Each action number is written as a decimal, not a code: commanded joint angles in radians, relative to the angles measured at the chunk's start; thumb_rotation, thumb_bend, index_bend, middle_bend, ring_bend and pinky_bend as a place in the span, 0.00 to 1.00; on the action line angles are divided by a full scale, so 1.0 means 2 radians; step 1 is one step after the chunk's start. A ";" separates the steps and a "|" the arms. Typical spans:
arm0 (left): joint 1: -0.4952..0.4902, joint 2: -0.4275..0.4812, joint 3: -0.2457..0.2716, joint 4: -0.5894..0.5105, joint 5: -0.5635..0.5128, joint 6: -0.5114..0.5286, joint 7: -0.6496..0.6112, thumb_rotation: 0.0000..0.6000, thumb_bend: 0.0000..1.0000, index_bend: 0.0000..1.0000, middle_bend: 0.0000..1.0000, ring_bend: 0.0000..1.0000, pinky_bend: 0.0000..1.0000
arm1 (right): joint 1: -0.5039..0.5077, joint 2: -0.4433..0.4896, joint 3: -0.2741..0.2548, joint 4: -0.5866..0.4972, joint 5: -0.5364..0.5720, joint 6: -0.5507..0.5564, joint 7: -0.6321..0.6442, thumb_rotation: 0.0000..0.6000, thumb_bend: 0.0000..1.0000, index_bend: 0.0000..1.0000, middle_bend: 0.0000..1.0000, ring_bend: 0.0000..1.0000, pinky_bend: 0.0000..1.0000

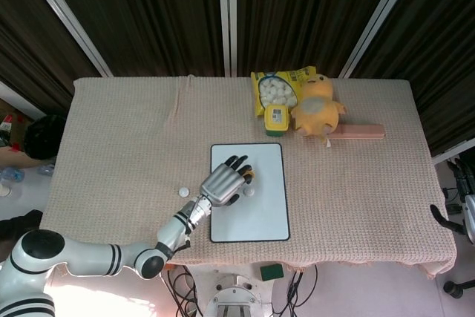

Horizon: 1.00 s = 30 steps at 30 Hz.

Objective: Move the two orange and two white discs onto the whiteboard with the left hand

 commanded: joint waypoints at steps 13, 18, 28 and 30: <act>0.086 0.096 0.071 -0.044 0.012 0.056 -0.028 1.00 0.28 0.38 0.19 0.06 0.14 | 0.004 -0.002 -0.001 -0.003 -0.005 -0.001 -0.006 1.00 0.28 0.00 0.00 0.00 0.00; 0.098 0.088 0.075 -0.016 0.025 0.050 -0.055 1.00 0.28 0.38 0.19 0.06 0.14 | 0.004 0.001 -0.002 -0.009 -0.008 0.000 -0.012 1.00 0.28 0.00 0.00 0.00 0.00; 0.119 0.066 0.080 0.037 0.066 0.057 -0.097 1.00 0.28 0.39 0.19 0.06 0.14 | 0.001 0.004 -0.002 -0.014 -0.006 0.004 -0.015 1.00 0.28 0.00 0.00 0.00 0.00; 0.122 0.066 0.080 0.039 0.071 0.057 -0.100 1.00 0.28 0.39 0.19 0.06 0.14 | 0.001 0.003 -0.002 -0.014 -0.005 0.003 -0.015 1.00 0.28 0.00 0.00 0.00 0.00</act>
